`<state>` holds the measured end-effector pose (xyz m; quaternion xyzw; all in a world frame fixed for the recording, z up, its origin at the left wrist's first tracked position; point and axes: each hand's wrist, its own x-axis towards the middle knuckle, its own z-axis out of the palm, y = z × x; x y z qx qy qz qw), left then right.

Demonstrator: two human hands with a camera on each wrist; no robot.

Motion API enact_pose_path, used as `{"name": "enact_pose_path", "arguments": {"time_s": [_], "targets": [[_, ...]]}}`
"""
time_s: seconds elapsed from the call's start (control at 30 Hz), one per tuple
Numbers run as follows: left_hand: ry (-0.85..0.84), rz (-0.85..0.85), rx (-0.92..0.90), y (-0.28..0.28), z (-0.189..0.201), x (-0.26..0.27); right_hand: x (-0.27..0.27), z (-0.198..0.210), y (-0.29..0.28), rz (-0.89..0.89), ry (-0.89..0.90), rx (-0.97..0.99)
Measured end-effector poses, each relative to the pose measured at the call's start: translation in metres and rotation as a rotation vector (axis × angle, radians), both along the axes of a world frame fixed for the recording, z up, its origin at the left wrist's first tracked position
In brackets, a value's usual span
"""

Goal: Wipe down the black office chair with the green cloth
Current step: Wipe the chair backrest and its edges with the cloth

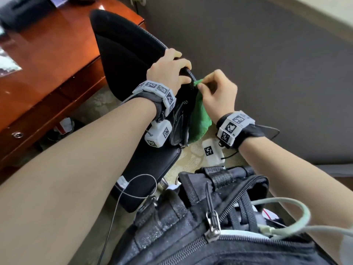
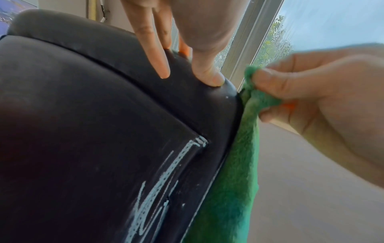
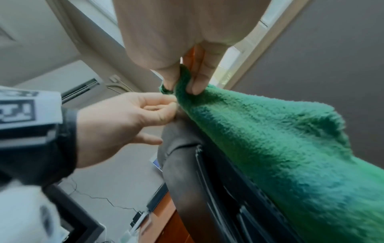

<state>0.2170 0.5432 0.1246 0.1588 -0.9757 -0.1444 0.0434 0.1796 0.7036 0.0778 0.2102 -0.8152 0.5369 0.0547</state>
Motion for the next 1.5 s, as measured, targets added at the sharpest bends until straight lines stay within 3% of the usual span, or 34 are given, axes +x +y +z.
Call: {"name": "enact_pose_path", "arguments": {"time_s": [0.13, 0.4, 0.57, 0.7, 0.8, 0.9, 1.03, 1.13, 1.27, 1.4, 1.5], "targets": [[0.018, -0.009, 0.02, 0.001, -0.001, 0.004, -0.001, -0.002, -0.007, 0.053, 0.067, 0.073], [0.035, 0.017, 0.076, 0.003, -0.003, 0.006, 0.004, -0.016, 0.0, 0.04, 0.031, 0.04], [0.042, 0.049, 0.098, 0.005, -0.006, 0.003, -0.016, -0.011, 0.02, 0.269, -0.011, 0.323], [0.047, 0.102, 0.123, 0.01, -0.012, 0.004, -0.04, 0.008, 0.024, 0.22, 0.015, 0.15], [0.079, 0.183, 0.147, 0.023, -0.012, 0.003, -0.043, 0.018, 0.011, 0.345, 0.061, 0.16], [0.127, 0.255, 0.17, 0.035, -0.013, 0.002, -0.033, -0.002, 0.011, 0.475, 0.067, 0.226], [0.258, 0.367, 0.3, 0.048, -0.027, 0.011, -0.021, -0.06, 0.027, 0.582, 0.009, 0.335], [0.312, 0.385, 0.368, 0.058, -0.04, 0.018, -0.022, -0.08, 0.039, 0.502, -0.082, 0.306], [0.36, 0.536, 0.555, 0.07, -0.055, 0.031, -0.025, -0.06, 0.037, 0.454, -0.062, 0.13], [0.42, 0.607, 0.542, 0.078, -0.066, 0.031, -0.02, -0.052, 0.023, 0.439, -0.04, 0.027], [0.471, 0.586, 0.495, 0.078, -0.073, 0.029, -0.016, -0.077, 0.018, 0.419, -0.077, 0.043]]}}
